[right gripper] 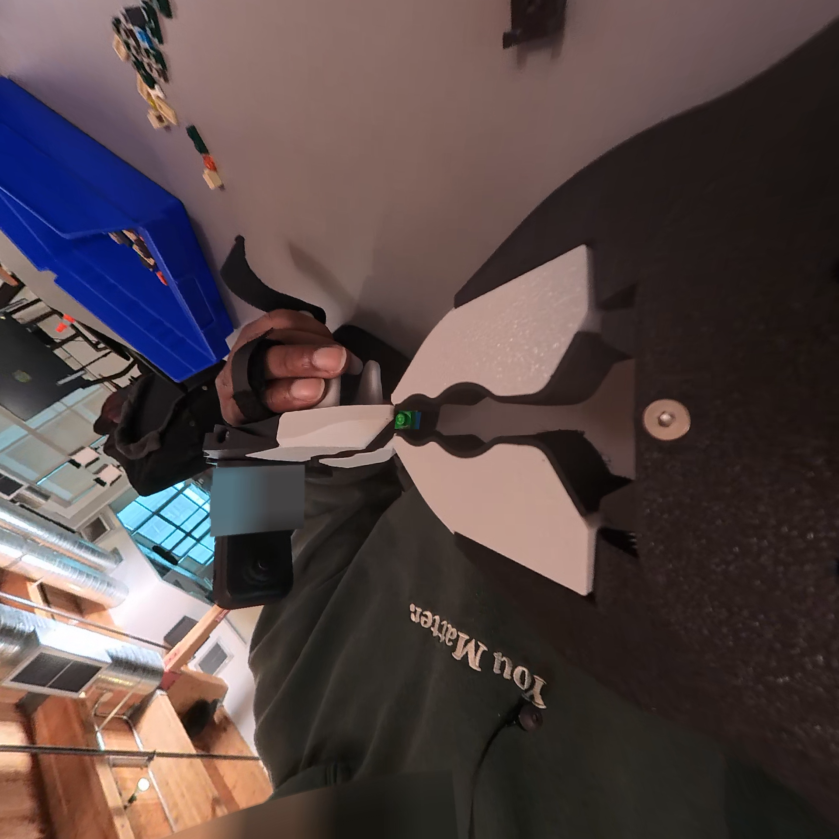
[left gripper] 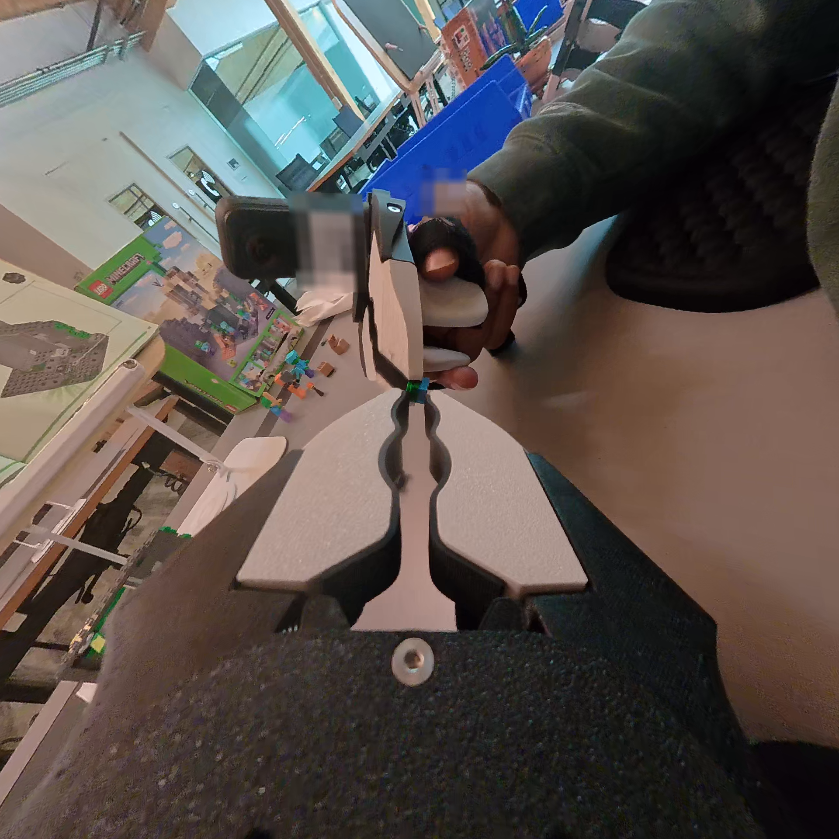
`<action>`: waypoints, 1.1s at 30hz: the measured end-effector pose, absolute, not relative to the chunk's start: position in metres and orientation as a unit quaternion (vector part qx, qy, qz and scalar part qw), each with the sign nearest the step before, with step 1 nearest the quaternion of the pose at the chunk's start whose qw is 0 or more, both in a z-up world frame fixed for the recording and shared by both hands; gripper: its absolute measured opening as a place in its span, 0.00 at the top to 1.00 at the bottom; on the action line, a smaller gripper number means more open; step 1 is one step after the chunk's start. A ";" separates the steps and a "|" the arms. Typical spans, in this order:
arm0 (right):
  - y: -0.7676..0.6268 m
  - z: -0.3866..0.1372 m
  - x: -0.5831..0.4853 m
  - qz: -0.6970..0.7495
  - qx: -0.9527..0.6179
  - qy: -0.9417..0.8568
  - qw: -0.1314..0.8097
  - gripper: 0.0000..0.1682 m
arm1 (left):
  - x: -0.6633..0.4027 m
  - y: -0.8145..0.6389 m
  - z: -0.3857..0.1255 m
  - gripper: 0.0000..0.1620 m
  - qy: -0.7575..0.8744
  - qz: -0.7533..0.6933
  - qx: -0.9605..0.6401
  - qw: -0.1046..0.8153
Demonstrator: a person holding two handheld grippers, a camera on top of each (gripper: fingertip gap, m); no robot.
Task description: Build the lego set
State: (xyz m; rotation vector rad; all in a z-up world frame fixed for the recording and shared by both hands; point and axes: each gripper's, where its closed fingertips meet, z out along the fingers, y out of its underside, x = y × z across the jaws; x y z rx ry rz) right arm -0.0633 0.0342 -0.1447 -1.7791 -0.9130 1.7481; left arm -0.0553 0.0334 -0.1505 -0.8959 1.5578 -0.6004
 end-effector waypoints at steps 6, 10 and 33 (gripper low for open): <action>0.039 -0.143 -0.062 0.635 -0.650 -0.330 0.257 0.96 | -0.057 0.038 -0.149 0.96 0.650 -0.292 -0.406 0.573; 0.044 -0.142 -0.059 0.623 -0.653 -0.330 0.276 0.96 | -0.060 0.045 -0.147 0.94 0.626 -0.325 -0.437 0.559; 0.130 -0.221 -0.009 0.249 -0.755 -0.441 0.416 0.96 | -0.019 0.121 -0.235 0.80 0.646 -0.284 -0.619 0.344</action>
